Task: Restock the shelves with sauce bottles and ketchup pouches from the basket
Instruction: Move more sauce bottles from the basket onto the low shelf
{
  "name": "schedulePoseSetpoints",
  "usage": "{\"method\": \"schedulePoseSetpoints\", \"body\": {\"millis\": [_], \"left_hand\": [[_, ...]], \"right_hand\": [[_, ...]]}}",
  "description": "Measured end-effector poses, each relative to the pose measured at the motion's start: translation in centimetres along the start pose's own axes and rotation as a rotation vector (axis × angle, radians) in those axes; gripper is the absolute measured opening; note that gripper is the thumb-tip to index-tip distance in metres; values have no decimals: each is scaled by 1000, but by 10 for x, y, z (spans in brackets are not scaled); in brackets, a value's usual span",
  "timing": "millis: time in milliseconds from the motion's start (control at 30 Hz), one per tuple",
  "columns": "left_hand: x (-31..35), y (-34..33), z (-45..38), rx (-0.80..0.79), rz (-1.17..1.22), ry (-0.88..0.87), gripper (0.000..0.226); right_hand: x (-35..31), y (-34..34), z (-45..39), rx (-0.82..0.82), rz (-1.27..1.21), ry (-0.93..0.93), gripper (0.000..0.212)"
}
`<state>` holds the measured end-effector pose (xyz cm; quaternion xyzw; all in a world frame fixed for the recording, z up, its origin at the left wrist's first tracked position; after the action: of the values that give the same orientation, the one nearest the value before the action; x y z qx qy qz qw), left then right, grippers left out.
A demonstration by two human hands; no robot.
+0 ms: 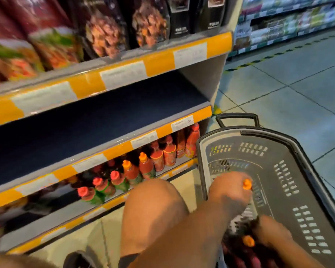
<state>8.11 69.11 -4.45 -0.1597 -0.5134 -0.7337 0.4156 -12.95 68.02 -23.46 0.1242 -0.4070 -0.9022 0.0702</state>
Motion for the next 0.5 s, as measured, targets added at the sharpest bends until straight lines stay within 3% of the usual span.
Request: {"method": "schedulePoseSetpoints", "body": {"millis": [67, 133, 233, 400, 500], "left_hand": [[-2, 23, 15, 74, 97, -11, 15], [-2, 43, 31, 129, 225, -47, 22], [-4, 69, 59, 155, 398, -111, 30], [-22, 126, 126, 193, 626, -238, 29], [-49, 174, 167, 327, 599, -238, 27]], "right_hand": [[-6, 24, 6, 62, -70, 20, 52], [-18, 56, 19, 154, -132, 35, 38], [-38, 112, 49, 405, -210, 53, 25], [-61, 165, 89, 660, -433, 58, 43], [-93, 193, 118, 735, -582, 254, 43]]}}
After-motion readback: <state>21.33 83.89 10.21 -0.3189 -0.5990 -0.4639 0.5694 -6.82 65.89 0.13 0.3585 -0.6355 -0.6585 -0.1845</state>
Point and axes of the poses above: each hand's wrist, its own z-axis away from the middle knuckle, its own y-axis out of the back of the hand, x = y × z, the point moved 9 cm from there along -z, towards the middle knuckle, and after that the axes turned 15 degrees about y, right-handed, at the moved point
